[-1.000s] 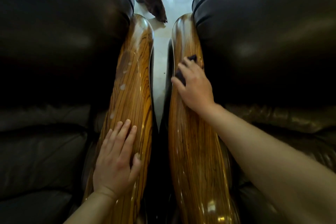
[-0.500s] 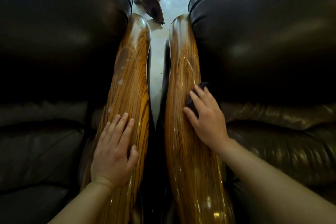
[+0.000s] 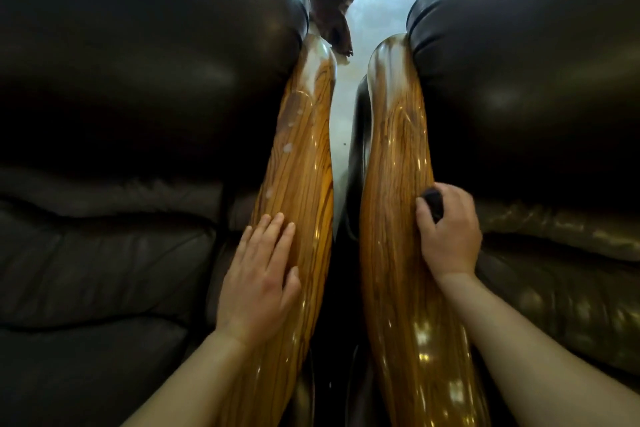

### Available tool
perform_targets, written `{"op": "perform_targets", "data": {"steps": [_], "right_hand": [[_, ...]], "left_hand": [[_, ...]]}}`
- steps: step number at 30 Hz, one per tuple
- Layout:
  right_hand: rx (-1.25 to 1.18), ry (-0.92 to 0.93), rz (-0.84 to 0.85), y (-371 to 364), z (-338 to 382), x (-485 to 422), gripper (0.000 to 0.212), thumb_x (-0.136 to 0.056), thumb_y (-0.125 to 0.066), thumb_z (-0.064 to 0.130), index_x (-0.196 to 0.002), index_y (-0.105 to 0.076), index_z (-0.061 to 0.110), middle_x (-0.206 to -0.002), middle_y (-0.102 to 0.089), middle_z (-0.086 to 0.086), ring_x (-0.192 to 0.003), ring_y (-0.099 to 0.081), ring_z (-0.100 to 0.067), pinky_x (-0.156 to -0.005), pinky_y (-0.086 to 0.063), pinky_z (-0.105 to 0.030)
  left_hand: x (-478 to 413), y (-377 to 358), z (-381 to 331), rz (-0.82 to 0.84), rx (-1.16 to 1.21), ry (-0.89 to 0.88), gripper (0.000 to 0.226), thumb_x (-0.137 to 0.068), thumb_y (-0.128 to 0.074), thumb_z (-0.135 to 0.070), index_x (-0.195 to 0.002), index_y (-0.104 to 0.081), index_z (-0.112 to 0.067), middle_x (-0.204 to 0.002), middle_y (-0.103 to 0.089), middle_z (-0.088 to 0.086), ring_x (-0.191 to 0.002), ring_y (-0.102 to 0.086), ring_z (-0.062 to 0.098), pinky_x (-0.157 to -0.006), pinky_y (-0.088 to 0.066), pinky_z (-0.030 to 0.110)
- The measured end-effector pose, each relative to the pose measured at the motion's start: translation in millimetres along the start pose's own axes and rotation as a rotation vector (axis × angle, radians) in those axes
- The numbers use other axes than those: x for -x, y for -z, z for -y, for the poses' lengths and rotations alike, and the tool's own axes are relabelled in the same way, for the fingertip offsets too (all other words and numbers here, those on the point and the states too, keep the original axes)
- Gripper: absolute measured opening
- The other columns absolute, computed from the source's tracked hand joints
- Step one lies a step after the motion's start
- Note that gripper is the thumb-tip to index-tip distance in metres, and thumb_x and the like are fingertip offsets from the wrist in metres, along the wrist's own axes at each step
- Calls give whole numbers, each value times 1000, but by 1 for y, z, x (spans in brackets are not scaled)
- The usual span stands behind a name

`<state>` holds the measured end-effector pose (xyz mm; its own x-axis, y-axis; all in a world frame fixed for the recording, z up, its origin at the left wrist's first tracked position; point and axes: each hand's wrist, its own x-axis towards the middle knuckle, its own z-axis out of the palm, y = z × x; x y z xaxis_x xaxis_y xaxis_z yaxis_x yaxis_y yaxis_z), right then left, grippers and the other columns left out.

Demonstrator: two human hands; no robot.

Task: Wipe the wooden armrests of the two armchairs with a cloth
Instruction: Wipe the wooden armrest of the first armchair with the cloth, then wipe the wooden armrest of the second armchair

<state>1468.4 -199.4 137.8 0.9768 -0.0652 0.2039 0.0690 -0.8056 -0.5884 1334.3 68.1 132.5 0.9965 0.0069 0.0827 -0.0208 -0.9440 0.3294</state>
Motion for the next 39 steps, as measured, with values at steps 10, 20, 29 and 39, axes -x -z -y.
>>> {"op": "perform_targets", "data": {"steps": [10, 20, 29, 39], "right_hand": [[-76, 366, 113, -4, 59, 18, 40, -91, -67, 21, -129, -60, 10, -135, -56, -6, -128, -51, -21, -108, -42, -34], [161, 852, 566, -77, 171, 5, 46, -97, -49, 45, -139, -54, 27, -153, -44, 4, -148, -27, -21, -122, -19, -41], [149, 565, 418, -70, 136, -10, 46, -97, -52, 39, -140, -53, 21, -153, -44, 1, -150, -24, -20, -121, -24, -48], [149, 465, 437, -67, 135, 1, 50, -100, -43, 48, -147, -42, 30, -161, -27, 8, -152, -12, -13, -123, -17, -44]], "left_hand": [[30, -14, 20, -37, 28, 106, 65, -95, -39, -37, -153, -26, -12, -164, -17, 9, -152, -8, 21, -122, -15, 43], [32, -16, 24, -86, 83, -2, 60, -92, -46, -30, -147, -40, -5, -158, -31, 14, -150, -21, 24, -117, -26, 48], [33, -17, 26, -52, -7, -102, 68, -87, -53, -33, -149, -38, -9, -158, -29, 16, -150, -21, 28, -118, -23, 48], [33, -17, 24, -58, 17, -68, 60, -91, -49, -36, -147, -42, -15, -157, -34, 13, -149, -21, 25, -118, -23, 47]]}}
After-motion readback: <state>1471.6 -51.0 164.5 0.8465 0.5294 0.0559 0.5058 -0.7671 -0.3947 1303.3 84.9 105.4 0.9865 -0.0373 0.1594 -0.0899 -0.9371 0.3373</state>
